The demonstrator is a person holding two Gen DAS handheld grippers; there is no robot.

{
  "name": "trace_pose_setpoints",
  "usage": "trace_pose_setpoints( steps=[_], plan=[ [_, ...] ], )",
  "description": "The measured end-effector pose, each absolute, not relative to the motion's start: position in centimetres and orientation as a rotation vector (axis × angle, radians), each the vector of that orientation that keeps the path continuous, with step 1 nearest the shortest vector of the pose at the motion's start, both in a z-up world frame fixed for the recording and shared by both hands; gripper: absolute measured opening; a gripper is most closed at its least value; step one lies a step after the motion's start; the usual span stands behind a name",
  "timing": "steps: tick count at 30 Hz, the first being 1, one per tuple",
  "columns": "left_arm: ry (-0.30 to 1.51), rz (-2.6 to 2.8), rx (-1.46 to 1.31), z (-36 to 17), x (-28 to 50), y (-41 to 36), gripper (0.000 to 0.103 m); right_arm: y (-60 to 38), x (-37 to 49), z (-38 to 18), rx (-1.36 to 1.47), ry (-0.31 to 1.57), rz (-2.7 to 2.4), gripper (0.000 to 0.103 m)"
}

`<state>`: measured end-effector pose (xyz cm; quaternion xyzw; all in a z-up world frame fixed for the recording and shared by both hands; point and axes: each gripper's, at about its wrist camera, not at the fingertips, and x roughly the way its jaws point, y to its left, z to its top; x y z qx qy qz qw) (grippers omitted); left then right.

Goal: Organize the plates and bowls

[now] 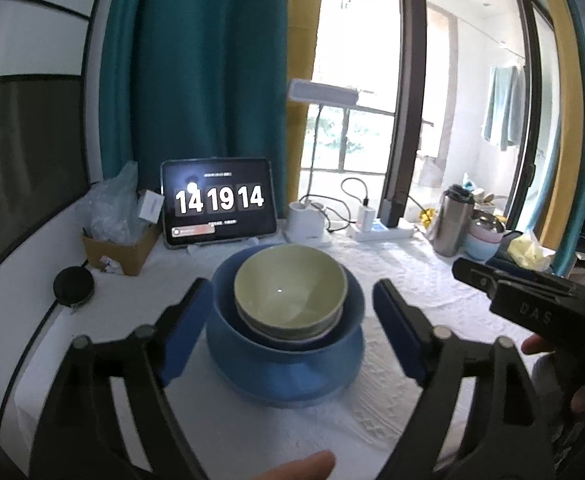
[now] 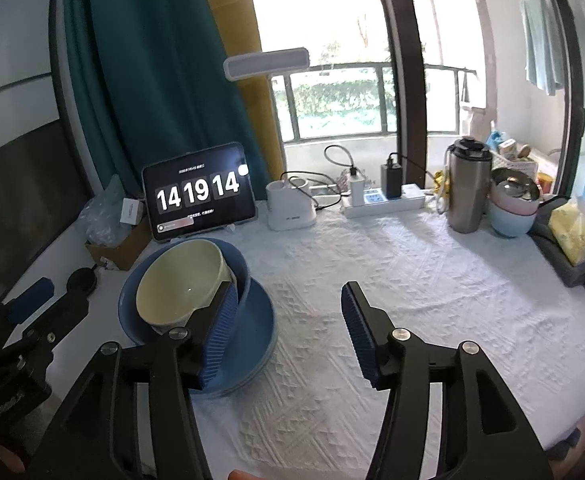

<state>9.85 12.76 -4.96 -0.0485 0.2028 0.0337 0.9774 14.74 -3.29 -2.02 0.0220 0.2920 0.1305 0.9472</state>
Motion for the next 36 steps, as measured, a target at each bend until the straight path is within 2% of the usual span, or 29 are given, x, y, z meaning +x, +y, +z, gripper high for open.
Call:
trace_pose_setpoints(
  steps=[8, 36],
  plan=[
    [0.363, 0.035, -0.118, -4.5, 7.4, 11.8, 0.095, -4.8, 12.2, -1.6, 0.024, 0.553, 0.228, 0.058],
    [0.204, 0.067, -0.065, -0.9, 0.4, 9.1, 0.095, -8.1, 3.2, 2.3, 0.0, 0.384, 0.172, 0.059]
  ],
)
